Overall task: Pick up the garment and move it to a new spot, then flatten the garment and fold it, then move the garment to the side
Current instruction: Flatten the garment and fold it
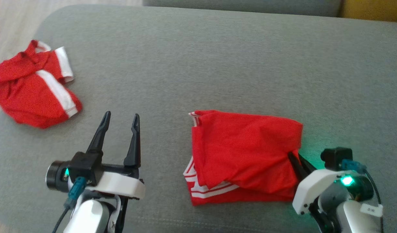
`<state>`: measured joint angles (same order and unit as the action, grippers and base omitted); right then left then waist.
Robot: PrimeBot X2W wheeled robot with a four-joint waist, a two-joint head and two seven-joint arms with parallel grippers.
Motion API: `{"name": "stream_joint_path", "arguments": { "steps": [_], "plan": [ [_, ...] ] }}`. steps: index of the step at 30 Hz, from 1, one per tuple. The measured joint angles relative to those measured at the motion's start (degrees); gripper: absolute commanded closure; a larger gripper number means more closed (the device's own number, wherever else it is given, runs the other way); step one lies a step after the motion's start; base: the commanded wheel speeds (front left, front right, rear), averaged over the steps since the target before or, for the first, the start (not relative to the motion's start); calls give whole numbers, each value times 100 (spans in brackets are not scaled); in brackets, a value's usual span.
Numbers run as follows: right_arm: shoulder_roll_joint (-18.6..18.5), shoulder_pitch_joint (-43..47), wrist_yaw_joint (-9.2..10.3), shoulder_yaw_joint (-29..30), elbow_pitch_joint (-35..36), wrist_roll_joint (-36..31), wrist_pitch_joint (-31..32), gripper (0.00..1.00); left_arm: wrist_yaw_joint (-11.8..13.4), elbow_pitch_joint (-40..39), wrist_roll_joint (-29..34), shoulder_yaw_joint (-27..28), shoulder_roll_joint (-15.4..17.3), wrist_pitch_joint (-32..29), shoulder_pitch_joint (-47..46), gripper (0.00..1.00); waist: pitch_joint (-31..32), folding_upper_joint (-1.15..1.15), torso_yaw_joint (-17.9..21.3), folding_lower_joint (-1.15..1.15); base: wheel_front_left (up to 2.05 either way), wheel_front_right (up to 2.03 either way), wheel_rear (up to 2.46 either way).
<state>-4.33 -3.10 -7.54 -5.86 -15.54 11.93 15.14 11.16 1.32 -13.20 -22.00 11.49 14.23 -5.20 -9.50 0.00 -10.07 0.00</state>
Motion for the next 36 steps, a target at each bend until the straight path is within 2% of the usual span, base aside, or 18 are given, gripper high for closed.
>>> {"name": "stream_joint_path", "arguments": {
  "steps": [4, 10, 17, 18, 23, 28, 36],
  "plan": [
    [-48, -221, 0, -130, 55, 1, -2, 100, -3, -14, 1, 29, 0, 5, -1, 0, -2, 0, 285, 0, 0, 0, 0],
    [-419, -865, 0, -216, -9, 0, -8, 100, 45, -154, 2, 103, 1, 7, -1, 0, -22, 0, 872, 0, 0, 0, 0],
    [-1176, -1473, 0, 309, -297, 1, -69, 100, 32, -287, 60, 104, 3, 8, -91, 0, -206, 0, 1553, 0, 0, 0, 0],
    [-1176, -1473, 0, 309, -297, 1, -69, 100, 32, -287, 60, 104, 3, 8, -91, 0, -206, 0, 1553, 0, 0, 0, 0],
    [-1715, -2164, 0, 668, -644, 41, -113, 100, -59, -313, 115, 79, 33, 37, -368, 0, -500, 0, 1875, 0, 0, 0, 0],
    [-2153, -2916, 0, 917, -1124, 116, -147, 100, -112, -316, 210, 64, 122, 42, -617, 0, -882, 0, 2033, 1, 0, 0, 0],
    [-2220, -3450, 0, 1466, -1818, -167, -186, 100, -215, -414, 304, 16, 191, 40, -1065, 0, -1434, 0, 2070, 1, 0, 0, 0]
  ]
}}
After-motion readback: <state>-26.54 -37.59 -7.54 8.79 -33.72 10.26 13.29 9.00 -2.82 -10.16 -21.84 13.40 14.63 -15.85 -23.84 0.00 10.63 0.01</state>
